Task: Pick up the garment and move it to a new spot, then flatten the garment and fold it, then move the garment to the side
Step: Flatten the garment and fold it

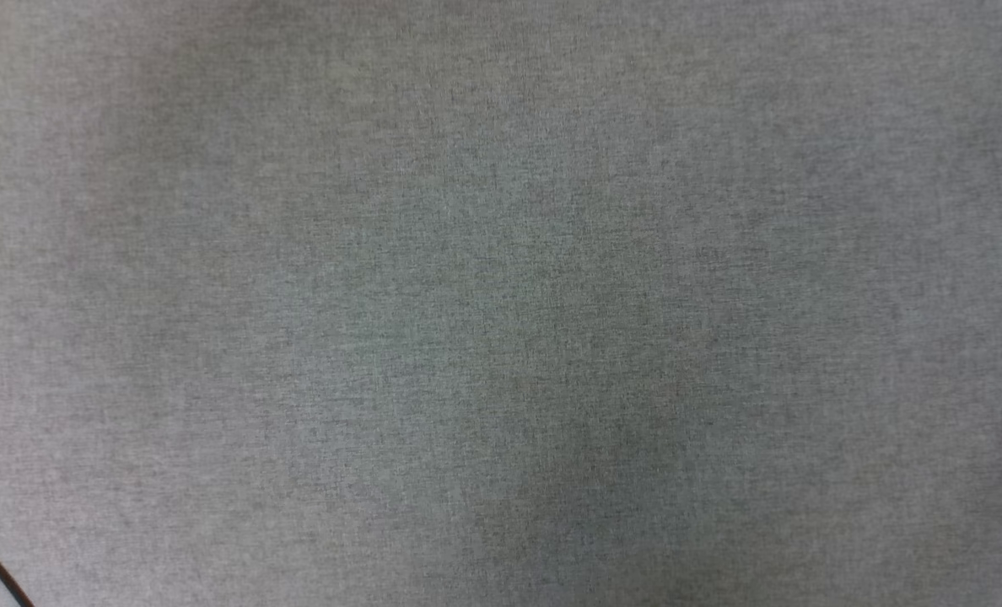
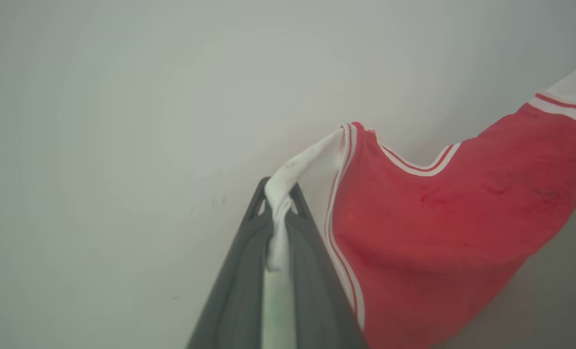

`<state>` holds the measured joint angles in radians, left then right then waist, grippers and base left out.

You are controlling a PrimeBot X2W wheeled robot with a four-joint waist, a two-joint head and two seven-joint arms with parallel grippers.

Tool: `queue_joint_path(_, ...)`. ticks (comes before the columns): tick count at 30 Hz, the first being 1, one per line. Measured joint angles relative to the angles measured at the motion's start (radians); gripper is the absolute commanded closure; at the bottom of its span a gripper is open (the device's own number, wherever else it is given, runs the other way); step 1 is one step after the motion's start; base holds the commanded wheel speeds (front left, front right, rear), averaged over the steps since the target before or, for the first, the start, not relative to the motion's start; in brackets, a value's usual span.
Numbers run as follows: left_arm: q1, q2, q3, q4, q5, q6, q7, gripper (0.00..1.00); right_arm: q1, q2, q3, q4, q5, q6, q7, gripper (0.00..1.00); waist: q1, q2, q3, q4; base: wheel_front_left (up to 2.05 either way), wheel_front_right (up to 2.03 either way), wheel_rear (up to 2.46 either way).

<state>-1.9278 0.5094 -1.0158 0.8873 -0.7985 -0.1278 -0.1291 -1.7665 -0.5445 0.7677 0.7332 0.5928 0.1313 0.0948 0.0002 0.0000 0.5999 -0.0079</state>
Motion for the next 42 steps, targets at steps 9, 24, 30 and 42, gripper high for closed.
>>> queue_joint_path(9, 0.325, 0.017, -0.047, -0.017, -0.101, -0.001, -0.086, 1.00, 0.267, 0.055, 0.090, 0.041, 0.106, 0.000, -0.116, 1.00, -0.0001, 0.0000, -0.074, -0.004, 0.00, 0.00, 0.00)
queue_joint_path(24, 0.955, 0.106, -0.060, -0.221, -0.215, 0.063, -0.130, 1.00, 0.747, -0.051, 0.251, -0.089, 0.278, 0.000, -0.211, 1.00, -0.0003, 0.0000, -0.307, 0.005, 0.00, 0.00, 0.00)
queue_joint_path(30, 1.171, 0.162, -0.064, -0.336, -0.257, 0.122, -0.131, 1.00, 0.940, -0.130, 0.270, -0.153, 0.331, 0.000, -0.234, 1.00, -0.0003, 0.0000, -0.397, 0.009, 0.00, 0.00, 0.00)
queue_joint_path(42, 1.554, 0.301, -0.041, -0.589, -0.336, 0.282, -0.131, 1.00, 1.352, -0.243, 0.201, -0.291, 0.388, 0.000, -0.276, 1.00, -0.0005, 0.0000, -0.527, -0.007, 0.00, 0.00, 0.00)
